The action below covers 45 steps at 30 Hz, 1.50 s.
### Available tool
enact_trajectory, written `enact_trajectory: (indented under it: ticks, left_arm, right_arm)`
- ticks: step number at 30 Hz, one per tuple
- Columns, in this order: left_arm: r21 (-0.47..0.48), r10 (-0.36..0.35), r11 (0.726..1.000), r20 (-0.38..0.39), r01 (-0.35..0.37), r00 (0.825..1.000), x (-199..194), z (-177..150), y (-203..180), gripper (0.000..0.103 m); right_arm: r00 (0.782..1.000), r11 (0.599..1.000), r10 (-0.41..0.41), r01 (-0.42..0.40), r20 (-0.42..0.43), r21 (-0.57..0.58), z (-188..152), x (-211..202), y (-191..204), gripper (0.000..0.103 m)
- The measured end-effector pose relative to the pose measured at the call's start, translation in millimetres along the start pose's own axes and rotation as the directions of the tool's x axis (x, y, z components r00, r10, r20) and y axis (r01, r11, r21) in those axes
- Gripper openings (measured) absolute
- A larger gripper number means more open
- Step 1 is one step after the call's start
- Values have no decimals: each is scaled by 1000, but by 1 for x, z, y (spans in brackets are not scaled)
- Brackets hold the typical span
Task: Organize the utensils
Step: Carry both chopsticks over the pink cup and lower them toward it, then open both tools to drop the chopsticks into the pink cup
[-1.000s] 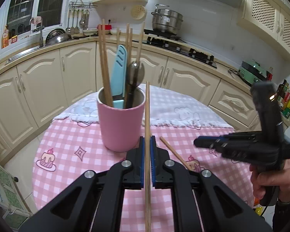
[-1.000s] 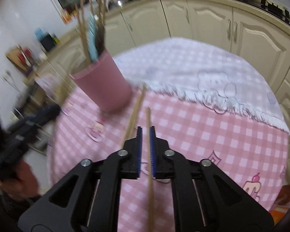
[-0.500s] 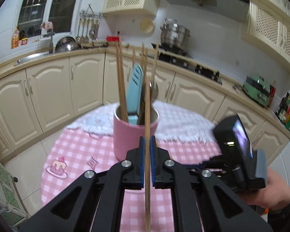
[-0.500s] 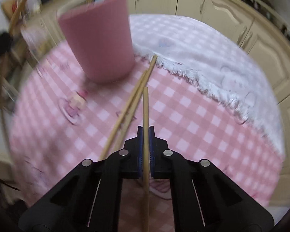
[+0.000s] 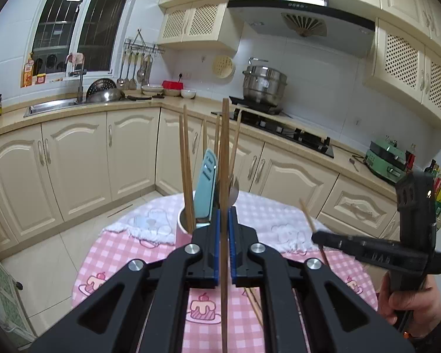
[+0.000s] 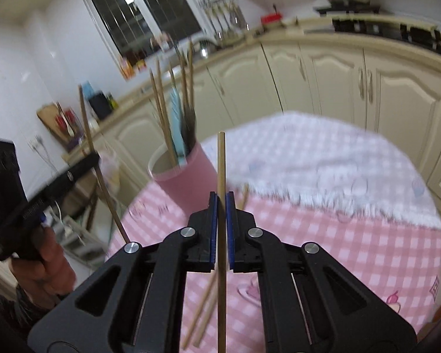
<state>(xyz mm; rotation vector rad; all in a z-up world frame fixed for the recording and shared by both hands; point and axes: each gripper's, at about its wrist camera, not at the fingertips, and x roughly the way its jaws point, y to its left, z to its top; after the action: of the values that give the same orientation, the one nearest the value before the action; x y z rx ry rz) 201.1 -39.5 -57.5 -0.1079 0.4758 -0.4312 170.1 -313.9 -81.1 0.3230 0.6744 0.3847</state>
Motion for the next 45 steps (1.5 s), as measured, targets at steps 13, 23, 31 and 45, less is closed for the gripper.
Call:
enact_trajectory:
  ticks: [13, 23, 31, 45]
  left_arm:
    - [33, -4, 999, 192, -2, 981, -20, 88, 3, 5]
    - [10, -5, 1000, 199, 3, 980, 20, 120, 22, 5]
    - [-5, -6, 1000, 171, 7, 985, 52, 114, 34, 5]
    - [-35, 1, 999, 132, 3, 991, 61, 83, 48, 75]
  right_arm:
    - [910, 997, 65, -39, 410, -72, 99, -25, 62, 6]
    - [865, 985, 94, -8, 493, -173, 140, 36, 98, 6]
    - [860, 984, 91, -2, 501, -176, 132, 67, 93, 6]
    - [882, 993, 0, 56, 471, -106, 110, 53, 65, 77]
